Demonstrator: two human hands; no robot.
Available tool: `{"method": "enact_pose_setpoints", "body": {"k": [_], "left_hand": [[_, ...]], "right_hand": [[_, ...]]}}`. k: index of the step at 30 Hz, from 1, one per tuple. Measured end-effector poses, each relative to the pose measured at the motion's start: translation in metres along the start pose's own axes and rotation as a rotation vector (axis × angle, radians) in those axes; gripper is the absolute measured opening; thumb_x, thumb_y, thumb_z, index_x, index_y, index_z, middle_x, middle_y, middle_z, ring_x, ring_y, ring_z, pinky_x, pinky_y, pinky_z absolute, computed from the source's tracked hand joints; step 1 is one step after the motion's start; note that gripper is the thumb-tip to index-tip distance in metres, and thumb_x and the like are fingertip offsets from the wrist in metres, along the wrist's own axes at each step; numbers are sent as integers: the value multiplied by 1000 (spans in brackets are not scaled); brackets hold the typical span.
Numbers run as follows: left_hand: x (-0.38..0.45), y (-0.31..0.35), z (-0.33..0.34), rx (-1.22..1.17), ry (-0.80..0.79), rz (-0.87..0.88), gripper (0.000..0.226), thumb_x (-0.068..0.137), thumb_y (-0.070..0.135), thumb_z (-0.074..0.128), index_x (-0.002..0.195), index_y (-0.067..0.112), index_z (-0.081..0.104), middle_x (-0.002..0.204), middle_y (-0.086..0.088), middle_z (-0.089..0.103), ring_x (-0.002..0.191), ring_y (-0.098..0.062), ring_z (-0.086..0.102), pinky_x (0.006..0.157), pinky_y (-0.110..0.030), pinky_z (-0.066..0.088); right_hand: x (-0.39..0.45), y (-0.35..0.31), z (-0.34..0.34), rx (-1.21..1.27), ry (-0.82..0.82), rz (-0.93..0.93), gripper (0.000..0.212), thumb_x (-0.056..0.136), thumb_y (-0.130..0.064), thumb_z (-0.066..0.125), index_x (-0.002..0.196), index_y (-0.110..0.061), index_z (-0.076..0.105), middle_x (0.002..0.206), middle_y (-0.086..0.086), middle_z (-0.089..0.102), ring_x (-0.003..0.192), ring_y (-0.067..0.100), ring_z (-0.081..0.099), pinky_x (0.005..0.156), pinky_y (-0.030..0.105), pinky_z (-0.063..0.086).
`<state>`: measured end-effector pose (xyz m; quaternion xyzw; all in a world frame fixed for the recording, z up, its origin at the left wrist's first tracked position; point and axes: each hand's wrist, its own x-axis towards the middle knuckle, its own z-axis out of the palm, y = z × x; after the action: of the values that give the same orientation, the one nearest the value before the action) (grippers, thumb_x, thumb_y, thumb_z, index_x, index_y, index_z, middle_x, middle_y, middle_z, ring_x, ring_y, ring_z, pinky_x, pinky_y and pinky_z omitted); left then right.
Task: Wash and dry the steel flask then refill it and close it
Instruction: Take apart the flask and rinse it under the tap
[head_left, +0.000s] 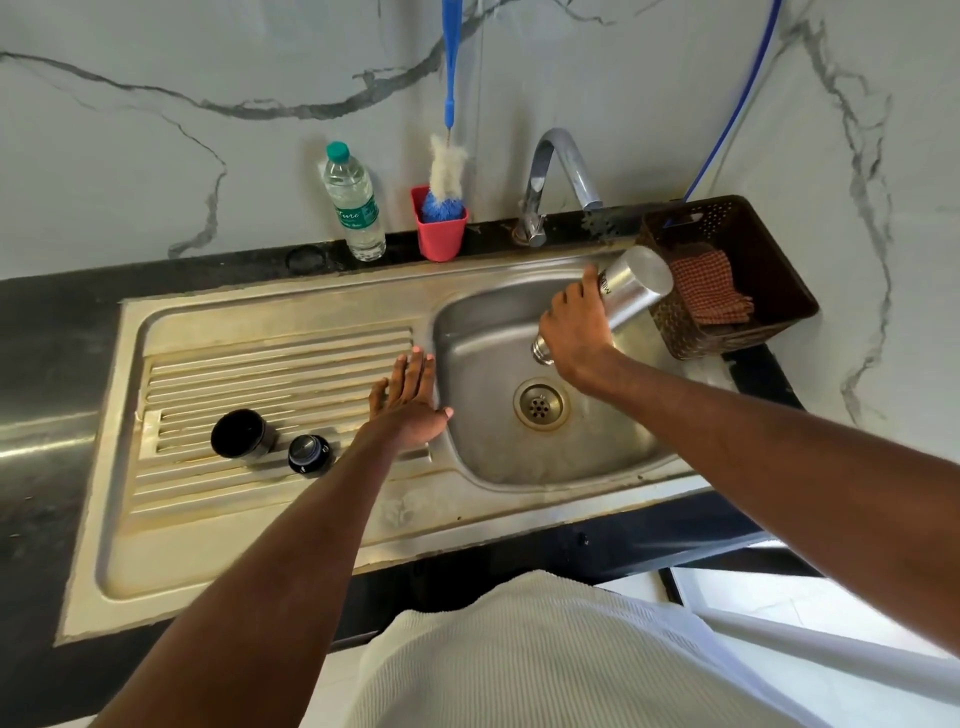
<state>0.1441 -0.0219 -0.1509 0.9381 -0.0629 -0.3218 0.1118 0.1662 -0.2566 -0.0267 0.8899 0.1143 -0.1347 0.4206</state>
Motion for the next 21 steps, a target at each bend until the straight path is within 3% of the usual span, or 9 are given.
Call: {"method": "enact_pose_setpoints", "body": {"k": [4,8,12,14,15,16,18,20,21], "left_hand": [[1,0,0,15,17,0,88,107,52,39,162,29,-25,164,8,-41,154,-15,-34,129,-46,-7],[1,1,2,4,24,7,88,107,52,40,163,29,-24,165,8,-41,154,-16,-33,129,-47,-6],[0,3,-4,-50,44,1,87,106,57,39,165,27,-17,167,7,-37,156,-17,-29,129,-48,-5],[-8,11,-14,-235,76,9,83,103,69,33,168,25,7,175,0,-10,162,-23,-6,129,-52,8],[-13,17,-23,-427,106,33,82,101,76,30,163,22,30,172,-6,21,159,-26,19,125,-51,23],[-21,23,-32,-660,153,63,79,100,78,32,149,20,52,153,-5,50,145,-23,44,115,-43,38],[-42,35,-45,-1007,213,113,47,104,63,46,115,24,69,116,7,67,112,-13,62,88,-25,46],[-55,41,-50,-1122,159,118,24,98,54,63,104,31,69,117,1,73,106,-18,67,77,-26,49],[-61,42,-50,-1184,81,115,29,92,56,70,108,32,70,123,-1,73,107,-22,70,77,-31,54]], "right_hand": [[-2,9,2,25,5,-35,44,92,-48,67,127,-23,67,130,10,64,127,35,55,122,67,8],[-8,8,4,4,25,-67,42,92,-47,66,126,-22,69,127,10,66,125,36,56,122,67,10],[-13,6,4,291,6,-75,50,88,-42,73,135,-35,61,133,1,63,129,30,53,121,68,10],[-21,3,8,464,43,-97,60,87,-36,76,141,-47,52,137,-6,62,131,25,52,119,68,14],[-24,0,11,556,85,-90,65,86,-33,76,142,-50,48,138,-9,61,131,23,53,118,68,16],[-29,-3,14,642,115,-72,70,85,-32,77,145,-51,45,140,-10,60,131,21,54,116,67,18],[-37,-13,14,750,139,-43,78,82,-35,79,148,-51,40,144,-13,57,132,18,54,115,66,22],[-43,-24,8,834,141,-44,86,78,-40,82,151,-50,37,148,-16,53,135,15,51,115,65,23],[-44,-28,4,872,135,-57,90,75,-42,84,151,-50,37,150,-17,52,137,14,50,115,65,23]]}}
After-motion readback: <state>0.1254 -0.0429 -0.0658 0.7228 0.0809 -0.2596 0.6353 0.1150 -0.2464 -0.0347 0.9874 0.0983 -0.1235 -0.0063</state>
